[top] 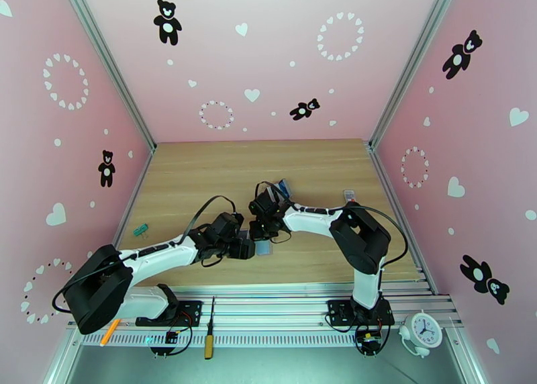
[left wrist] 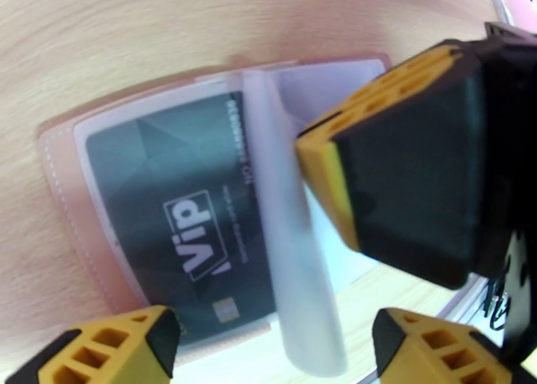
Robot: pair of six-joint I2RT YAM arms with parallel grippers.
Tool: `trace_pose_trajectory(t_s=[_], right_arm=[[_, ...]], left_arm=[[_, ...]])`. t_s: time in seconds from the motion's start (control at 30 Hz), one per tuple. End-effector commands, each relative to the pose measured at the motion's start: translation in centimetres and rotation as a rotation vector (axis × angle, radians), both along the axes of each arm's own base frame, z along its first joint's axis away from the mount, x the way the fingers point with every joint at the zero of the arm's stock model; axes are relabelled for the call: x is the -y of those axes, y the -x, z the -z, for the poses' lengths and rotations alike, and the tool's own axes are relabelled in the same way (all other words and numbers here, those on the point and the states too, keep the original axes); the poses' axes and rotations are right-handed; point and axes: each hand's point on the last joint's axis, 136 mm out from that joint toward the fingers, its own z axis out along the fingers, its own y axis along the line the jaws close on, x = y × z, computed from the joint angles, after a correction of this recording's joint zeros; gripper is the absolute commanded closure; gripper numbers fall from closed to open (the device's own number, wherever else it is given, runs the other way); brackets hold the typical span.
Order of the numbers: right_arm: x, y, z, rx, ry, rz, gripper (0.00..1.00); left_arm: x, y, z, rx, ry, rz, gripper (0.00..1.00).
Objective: Put the credit cards into the card holder
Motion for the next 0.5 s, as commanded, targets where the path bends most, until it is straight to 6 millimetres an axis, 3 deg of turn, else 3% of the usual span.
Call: trace_pose_trajectory(t_s=[0.0,0.47], right_arm=[[-1.0,-0.1,-2.0,0.02,-0.041,-0.009,0.93],[-0.4,-0.9,-5.2,0.09,-0.05,-0.003,0.92]], left_arm=[[-1.4,0.0,1.0,-0.011,-0.089,-0.019,0.23],[-1.7,-0.3,1.0,-0.008,-0.117,-0.027,0.45]])
